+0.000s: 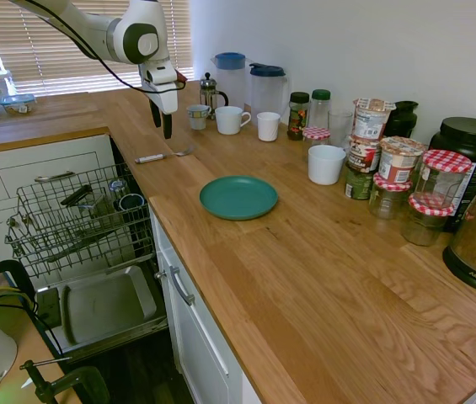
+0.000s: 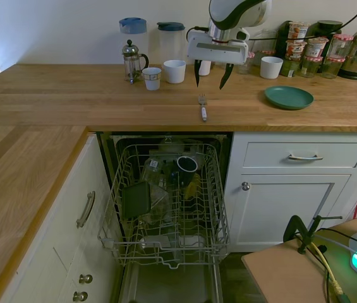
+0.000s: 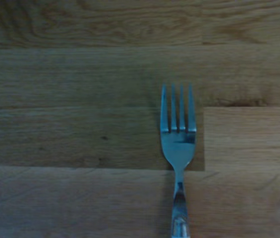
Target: Put the fork in the dishwasher
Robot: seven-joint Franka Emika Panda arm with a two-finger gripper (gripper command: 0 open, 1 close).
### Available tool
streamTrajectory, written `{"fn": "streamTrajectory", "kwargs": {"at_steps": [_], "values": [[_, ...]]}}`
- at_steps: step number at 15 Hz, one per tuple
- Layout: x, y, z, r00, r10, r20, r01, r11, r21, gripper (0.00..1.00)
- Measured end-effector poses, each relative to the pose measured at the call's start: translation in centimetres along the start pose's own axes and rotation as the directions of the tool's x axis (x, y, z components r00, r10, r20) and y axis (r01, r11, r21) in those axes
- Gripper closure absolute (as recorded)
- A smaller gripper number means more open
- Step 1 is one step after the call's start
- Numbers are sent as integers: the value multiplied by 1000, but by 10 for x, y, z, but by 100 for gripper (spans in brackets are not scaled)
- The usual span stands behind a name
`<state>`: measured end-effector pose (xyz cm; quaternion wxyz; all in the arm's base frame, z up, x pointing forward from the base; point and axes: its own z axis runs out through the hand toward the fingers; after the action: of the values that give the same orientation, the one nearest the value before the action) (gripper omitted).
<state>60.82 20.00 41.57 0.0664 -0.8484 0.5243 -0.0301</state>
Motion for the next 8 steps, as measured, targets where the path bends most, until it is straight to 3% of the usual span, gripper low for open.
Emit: {"fn": "streamTrajectory", "kwargs": {"at_steps": [8], "values": [[4, -22, 42, 1000, 22, 2, -22, 997, -81, 0]]}}
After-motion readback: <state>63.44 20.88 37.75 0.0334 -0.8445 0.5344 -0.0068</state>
